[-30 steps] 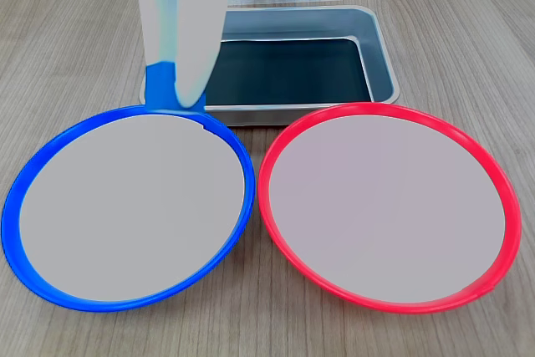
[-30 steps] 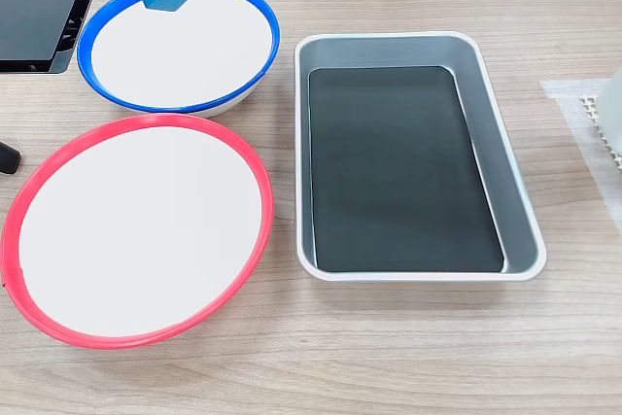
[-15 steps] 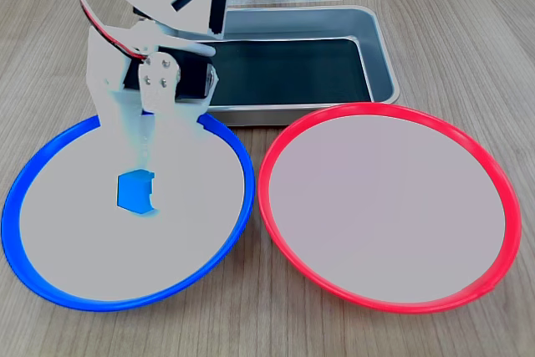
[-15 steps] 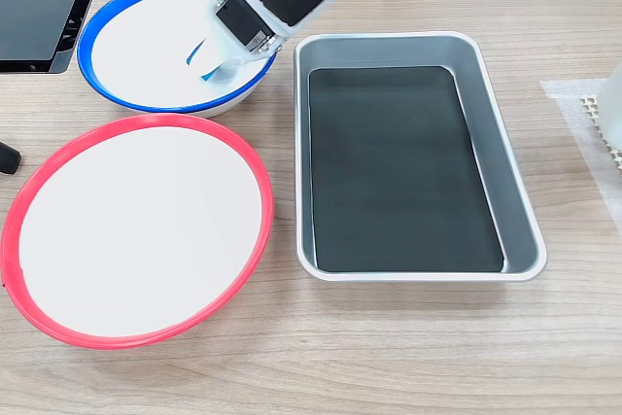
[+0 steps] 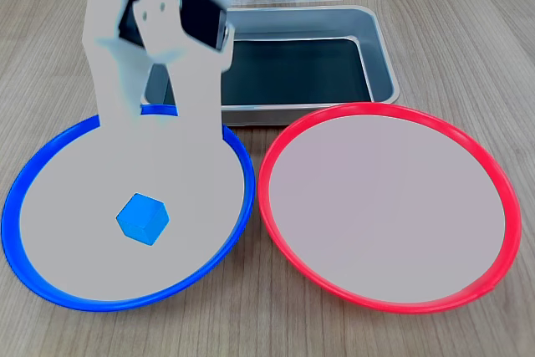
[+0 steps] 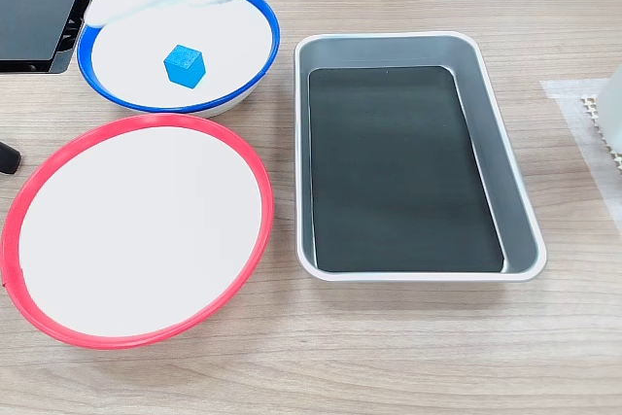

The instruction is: Move a blue block from tray to blue dish

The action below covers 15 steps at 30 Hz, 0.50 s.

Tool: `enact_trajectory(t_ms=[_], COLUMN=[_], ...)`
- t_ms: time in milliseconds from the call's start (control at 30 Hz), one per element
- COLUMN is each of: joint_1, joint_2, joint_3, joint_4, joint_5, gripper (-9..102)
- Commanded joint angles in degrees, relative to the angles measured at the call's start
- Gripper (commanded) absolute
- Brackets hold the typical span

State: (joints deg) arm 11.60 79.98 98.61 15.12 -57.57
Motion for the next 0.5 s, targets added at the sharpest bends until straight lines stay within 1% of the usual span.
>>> enact_trajectory(t_ms=[0, 67, 100, 133, 167, 200, 300, 467], joint_1=[-2.1, -3.0, -3.3, -3.6, -3.7, -4.0, -5.2, -8.5], joint_2=[12.1, 17.9, 20.9, 24.2, 29.7, 32.4, 41.6, 58.5], joint_3=[0.5, 1.9, 2.9, 4.0, 5.7, 7.0, 15.2, 35.5], joint_4=[-1.3, -1.1, -0.7, 0.4, 4.2, 6.2, 10.1, 15.8], joint_5=[20.9, 32.4, 37.4, 43.3, 54.7, 58.5, 67.4, 69.1], gripper=[15, 3, 0, 0, 0, 0, 0, 0])
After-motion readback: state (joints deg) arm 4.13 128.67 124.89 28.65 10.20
